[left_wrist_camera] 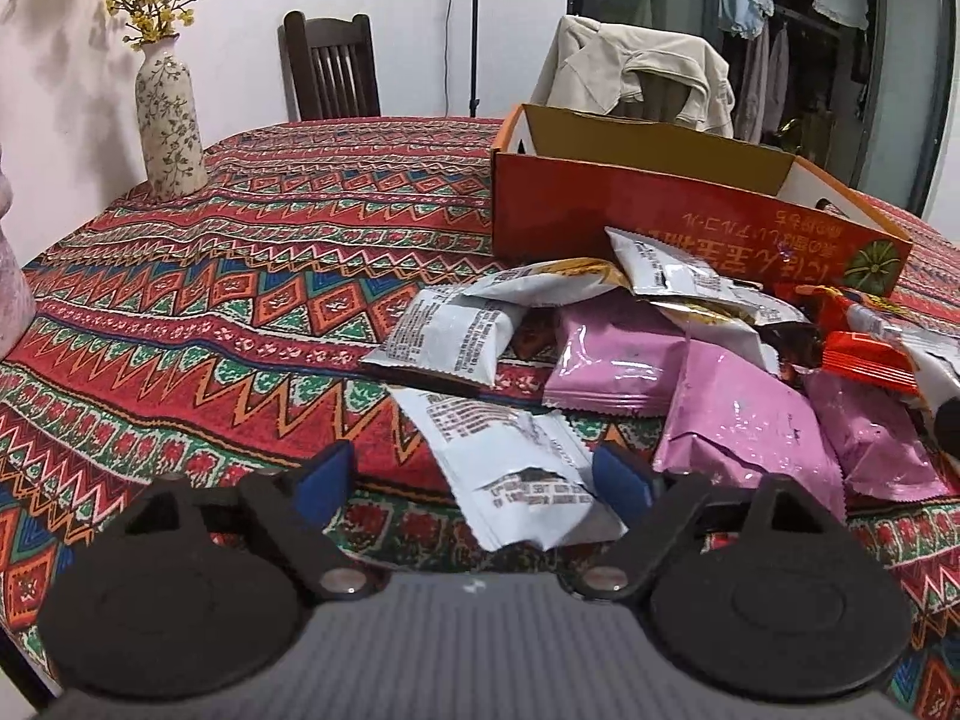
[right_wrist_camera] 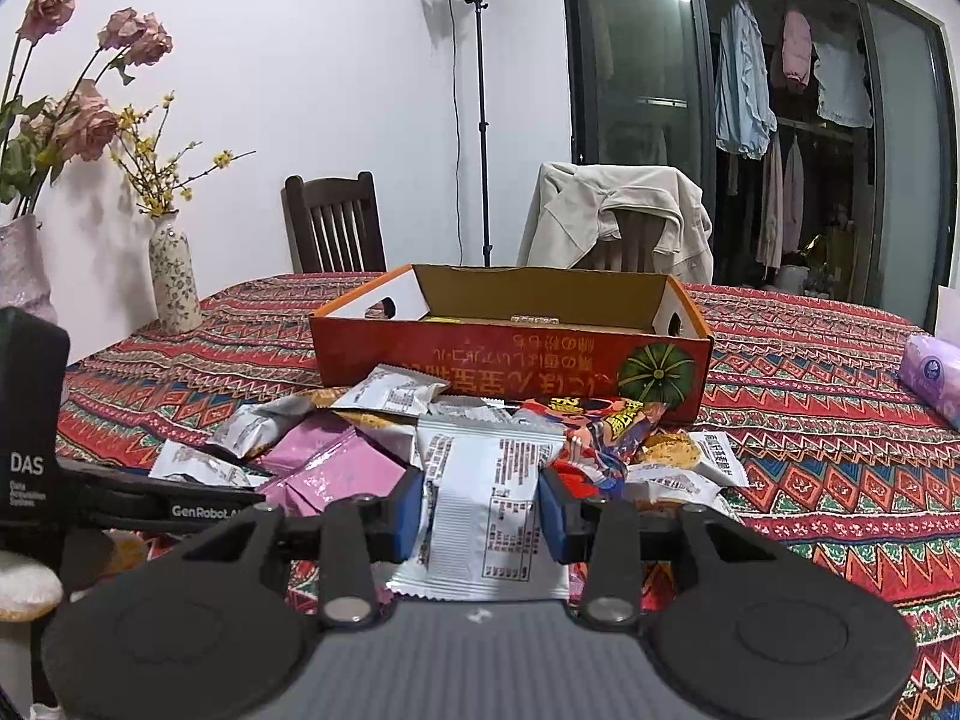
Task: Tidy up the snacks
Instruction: 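Grasp a white packet with the left tool while the right tool holds its packet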
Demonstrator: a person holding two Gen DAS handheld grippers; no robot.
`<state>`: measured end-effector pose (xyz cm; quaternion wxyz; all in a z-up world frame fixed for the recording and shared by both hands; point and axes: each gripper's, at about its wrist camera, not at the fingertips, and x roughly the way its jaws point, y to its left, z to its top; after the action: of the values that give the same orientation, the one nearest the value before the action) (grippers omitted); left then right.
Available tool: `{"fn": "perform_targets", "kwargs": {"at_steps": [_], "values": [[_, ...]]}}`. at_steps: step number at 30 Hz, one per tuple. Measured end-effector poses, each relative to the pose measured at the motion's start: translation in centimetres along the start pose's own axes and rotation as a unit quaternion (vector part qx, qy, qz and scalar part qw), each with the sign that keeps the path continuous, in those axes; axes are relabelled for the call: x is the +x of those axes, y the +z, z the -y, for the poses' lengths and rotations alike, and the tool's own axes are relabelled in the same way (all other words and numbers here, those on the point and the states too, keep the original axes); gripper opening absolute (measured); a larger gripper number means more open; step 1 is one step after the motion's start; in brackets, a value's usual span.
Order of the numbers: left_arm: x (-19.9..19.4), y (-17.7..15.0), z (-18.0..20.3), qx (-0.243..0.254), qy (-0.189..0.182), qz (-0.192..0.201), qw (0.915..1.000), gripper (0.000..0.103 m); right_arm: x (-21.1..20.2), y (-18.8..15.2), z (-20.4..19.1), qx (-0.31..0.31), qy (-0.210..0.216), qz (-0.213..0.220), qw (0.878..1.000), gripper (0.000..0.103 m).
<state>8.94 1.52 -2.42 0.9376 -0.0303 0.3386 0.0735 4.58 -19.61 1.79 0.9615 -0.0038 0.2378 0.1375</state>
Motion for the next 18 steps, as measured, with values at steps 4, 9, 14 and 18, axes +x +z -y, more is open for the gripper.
{"fn": "perform_targets", "kwargs": {"at_steps": [4,9,14,18], "values": [[-0.4,-0.1,-0.1,0.002,-0.005,0.009,0.9999,0.06,0.1,-0.1,0.0,0.002,0.001,-0.002,1.0,0.039],[-0.8,-0.1,-0.8,-0.006,-0.016,0.014,0.9998,0.027,0.2,-0.1,0.0,0.003,0.001,-0.003,1.0,0.039],[-1.0,-0.2,-1.1,-0.005,-0.019,0.019,0.9996,0.022,0.3,-0.1,-0.1,0.004,0.001,-0.005,1.0,0.039],[-1.4,-0.2,-1.2,-0.004,-0.019,0.025,0.9995,0.02,0.1,-0.1,-0.2,0.005,0.0,-0.003,1.0,0.039]]}}
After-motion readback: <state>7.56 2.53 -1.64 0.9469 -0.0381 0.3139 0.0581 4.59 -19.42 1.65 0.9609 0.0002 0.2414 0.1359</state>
